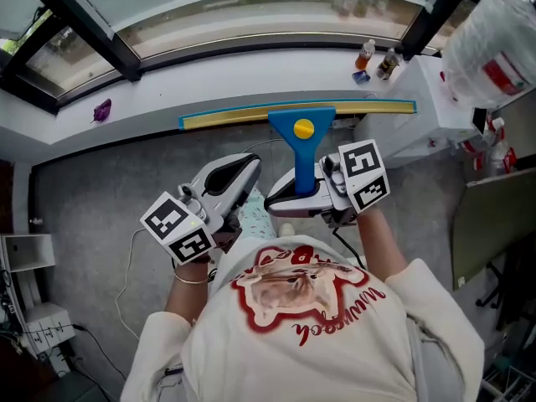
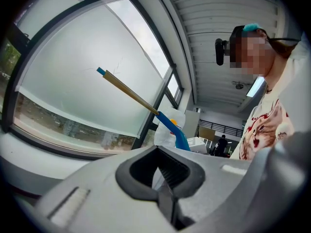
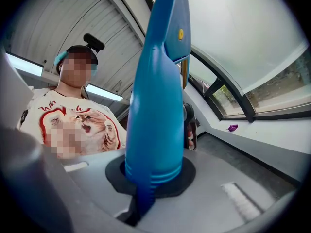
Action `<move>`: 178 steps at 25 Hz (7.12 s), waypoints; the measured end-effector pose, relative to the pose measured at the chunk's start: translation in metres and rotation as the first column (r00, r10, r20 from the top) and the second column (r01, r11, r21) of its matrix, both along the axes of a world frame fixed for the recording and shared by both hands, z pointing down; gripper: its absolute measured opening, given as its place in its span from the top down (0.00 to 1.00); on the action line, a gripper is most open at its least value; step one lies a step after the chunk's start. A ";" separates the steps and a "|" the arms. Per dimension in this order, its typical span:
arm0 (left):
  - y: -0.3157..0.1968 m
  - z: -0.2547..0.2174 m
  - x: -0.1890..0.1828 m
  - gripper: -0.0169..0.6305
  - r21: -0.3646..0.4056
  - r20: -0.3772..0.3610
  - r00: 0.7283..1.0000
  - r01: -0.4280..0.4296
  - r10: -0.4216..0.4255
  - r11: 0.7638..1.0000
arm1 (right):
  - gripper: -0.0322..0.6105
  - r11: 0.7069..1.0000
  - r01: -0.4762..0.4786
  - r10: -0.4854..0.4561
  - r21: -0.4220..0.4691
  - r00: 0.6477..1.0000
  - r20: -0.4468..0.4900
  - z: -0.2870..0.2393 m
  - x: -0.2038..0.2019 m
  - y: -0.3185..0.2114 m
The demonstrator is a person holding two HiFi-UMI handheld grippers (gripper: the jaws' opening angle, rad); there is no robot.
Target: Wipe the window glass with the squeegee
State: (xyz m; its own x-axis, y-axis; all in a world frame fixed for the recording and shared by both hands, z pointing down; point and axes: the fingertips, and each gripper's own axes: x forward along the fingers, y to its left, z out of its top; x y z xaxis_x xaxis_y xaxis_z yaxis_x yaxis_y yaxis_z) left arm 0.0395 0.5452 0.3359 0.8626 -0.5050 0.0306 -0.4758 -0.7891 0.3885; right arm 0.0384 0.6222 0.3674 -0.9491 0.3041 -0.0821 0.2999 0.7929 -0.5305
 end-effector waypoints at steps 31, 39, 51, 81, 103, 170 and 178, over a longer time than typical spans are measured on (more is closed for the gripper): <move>-0.334 -0.002 -0.053 0.97 0.030 0.013 0.984 -0.177 0.177 0.984 | 0.90 0.993 -0.120 0.120 -0.009 0.992 -0.041 -0.007 -0.067 -0.319; -0.344 0.007 -0.053 0.97 0.009 -0.007 0.984 -0.179 0.179 0.984 | 0.91 0.990 -0.130 0.128 -0.048 0.991 -0.034 -0.001 -0.064 -0.338; -0.377 0.010 -0.016 0.97 0.020 0.020 0.978 -0.209 0.209 0.978 | 0.91 0.995 -0.097 0.097 -0.008 0.995 0.006 -0.009 -0.038 -0.368; -0.558 -0.037 0.225 0.97 0.093 0.044 0.979 -0.201 0.197 0.975 | 0.91 0.999 0.026 -0.023 -0.023 0.995 0.100 -0.049 0.200 -0.565; -0.667 -0.189 0.415 0.97 0.392 0.095 0.913 -0.400 0.396 0.828 | 0.90 0.976 -0.009 -0.020 0.217 0.991 0.133 -0.202 0.402 -0.682; -0.729 -0.238 0.574 0.97 0.345 0.094 0.878 -0.470 0.468 0.812 | 0.91 0.953 -0.065 0.016 0.297 0.986 0.165 -0.322 0.608 -0.812; -0.725 -0.227 0.567 0.97 0.343 0.119 0.881 -0.470 0.458 0.813 | 0.91 0.955 -0.080 0.020 0.285 0.978 0.206 -0.310 0.609 -0.811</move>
State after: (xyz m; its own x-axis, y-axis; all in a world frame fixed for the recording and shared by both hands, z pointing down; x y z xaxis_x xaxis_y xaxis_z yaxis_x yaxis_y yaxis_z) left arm 0.6068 -0.1801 0.1091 0.9988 -0.0263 -0.0421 -0.0248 -0.9991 0.0342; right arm 0.6476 -0.1891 0.0572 -0.9372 0.2954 -0.1853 0.3313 0.9201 -0.2090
